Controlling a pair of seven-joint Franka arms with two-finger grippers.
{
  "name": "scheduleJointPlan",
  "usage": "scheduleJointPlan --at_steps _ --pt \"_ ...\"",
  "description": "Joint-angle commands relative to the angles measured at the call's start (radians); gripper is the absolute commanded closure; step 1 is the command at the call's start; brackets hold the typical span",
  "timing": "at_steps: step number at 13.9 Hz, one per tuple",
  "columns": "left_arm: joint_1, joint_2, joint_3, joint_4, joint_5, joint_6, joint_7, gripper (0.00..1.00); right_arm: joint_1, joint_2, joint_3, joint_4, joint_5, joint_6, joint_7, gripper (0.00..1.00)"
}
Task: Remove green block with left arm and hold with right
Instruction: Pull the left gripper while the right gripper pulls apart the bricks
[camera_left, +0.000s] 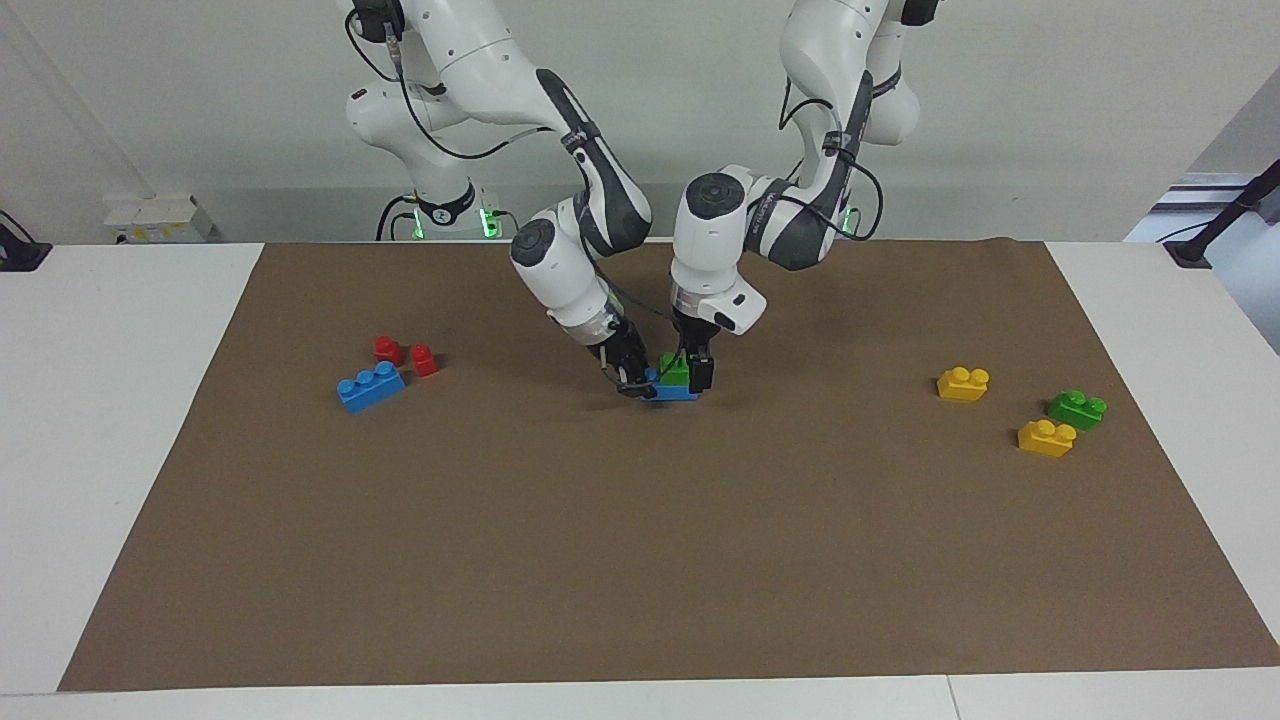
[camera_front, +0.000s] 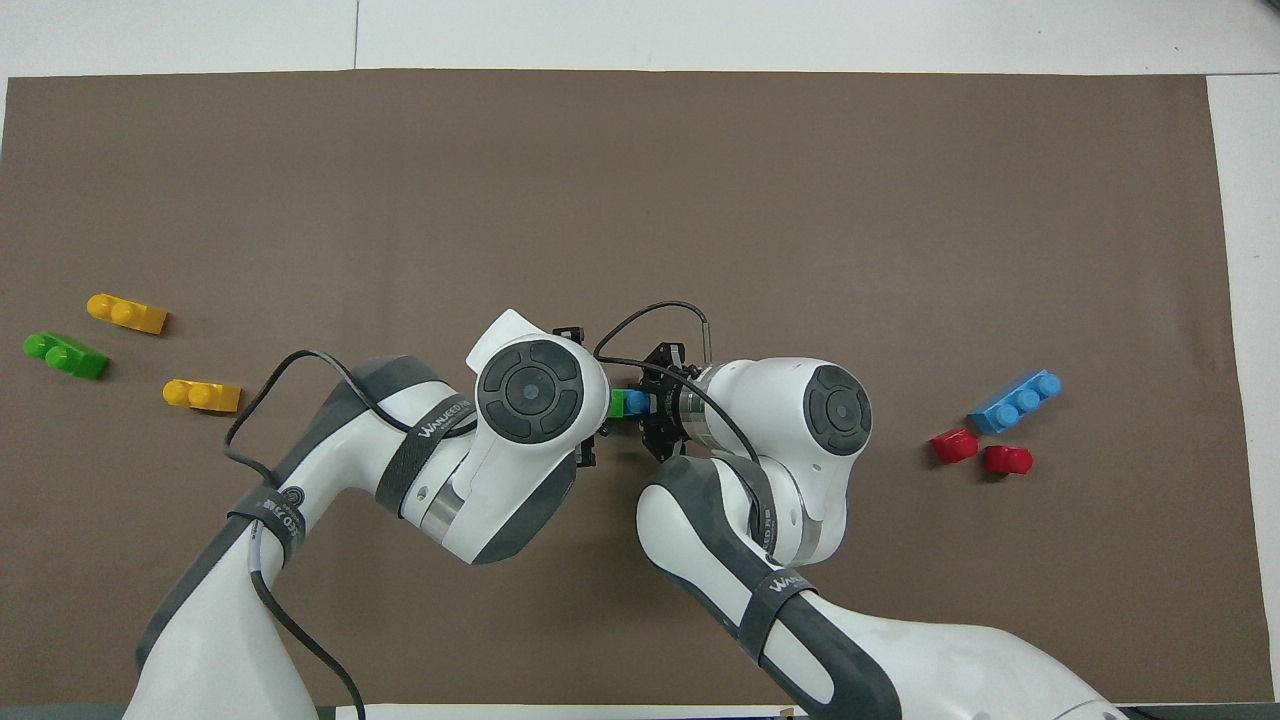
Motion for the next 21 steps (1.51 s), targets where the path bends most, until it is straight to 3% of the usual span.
scheduleJointPlan --at_steps 1,2,8,12,15,17,21 --pt "-0.025 0.007 0.015 -0.003 0.023 0.023 -0.037 0.83 0.005 0.014 -0.001 0.011 0.035 0.023 -0.042 1.00" --pt "-0.030 0.009 0.015 -0.006 0.045 0.032 -0.033 1.00 0.006 0.014 -0.003 0.013 0.035 0.023 -0.042 1.00" --pt "-0.022 -0.010 0.013 -0.003 0.053 0.013 -0.020 1.00 0.018 0.014 -0.003 0.011 0.035 0.025 -0.043 1.00" --pt "0.027 -0.123 0.013 0.006 0.048 -0.127 0.062 1.00 0.017 0.014 -0.003 0.016 0.035 0.025 -0.043 1.00" --pt "0.114 -0.230 0.018 0.018 -0.050 -0.253 0.260 1.00 -0.011 0.005 -0.009 0.049 0.025 -0.030 -0.058 1.00" --pt "0.215 -0.290 0.019 0.017 -0.076 -0.331 0.439 1.00 -0.113 -0.029 -0.015 0.098 0.006 -0.194 -0.156 1.00" --pt "0.429 -0.301 0.025 0.043 -0.090 -0.416 0.847 1.00 -0.418 -0.087 -0.015 0.140 -0.095 -0.462 -0.498 1.00"
